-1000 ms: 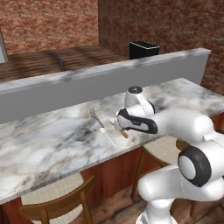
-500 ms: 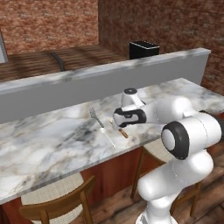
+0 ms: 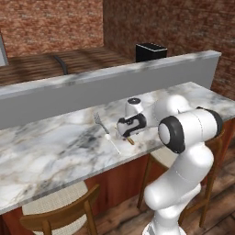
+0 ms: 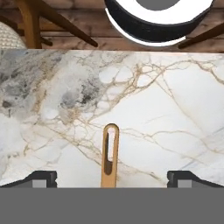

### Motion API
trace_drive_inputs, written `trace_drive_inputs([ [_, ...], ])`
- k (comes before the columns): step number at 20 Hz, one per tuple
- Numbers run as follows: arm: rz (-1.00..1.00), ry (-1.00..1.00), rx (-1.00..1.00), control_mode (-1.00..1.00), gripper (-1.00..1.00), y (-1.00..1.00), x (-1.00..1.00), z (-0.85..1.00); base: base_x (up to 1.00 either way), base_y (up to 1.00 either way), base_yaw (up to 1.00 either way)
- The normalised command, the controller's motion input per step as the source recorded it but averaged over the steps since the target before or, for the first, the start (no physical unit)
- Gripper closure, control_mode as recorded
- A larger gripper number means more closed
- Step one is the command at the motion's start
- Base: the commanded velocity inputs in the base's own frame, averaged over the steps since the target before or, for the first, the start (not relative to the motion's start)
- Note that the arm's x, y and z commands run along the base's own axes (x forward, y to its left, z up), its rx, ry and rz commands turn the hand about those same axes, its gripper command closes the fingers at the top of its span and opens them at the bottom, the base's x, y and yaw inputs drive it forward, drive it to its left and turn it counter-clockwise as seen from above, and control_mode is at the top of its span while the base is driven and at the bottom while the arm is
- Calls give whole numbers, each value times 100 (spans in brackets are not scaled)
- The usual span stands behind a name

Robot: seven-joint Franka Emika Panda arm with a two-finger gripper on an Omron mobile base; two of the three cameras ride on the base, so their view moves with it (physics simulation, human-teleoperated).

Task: Organize the utensils by type. Pick up the wooden spoons from the counter and place them in the open cabinet. Then pick up the metallic utensils from the counter and place them in the open drawer.

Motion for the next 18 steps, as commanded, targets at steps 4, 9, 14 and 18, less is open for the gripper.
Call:
trace_drive_inputs([
  [4, 0, 0, 0, -100, -100, 2, 33, -26, 0, 0, 0],
  [9, 0, 0, 0, -100, -100, 10, 38, -15, 0, 0, 0],
  [14, 0, 0, 0, -100, -100, 14, 37, -10, 0, 0, 0],
  [18, 0, 0, 0, -100, -100, 9, 34, -20, 0, 0, 0],
])
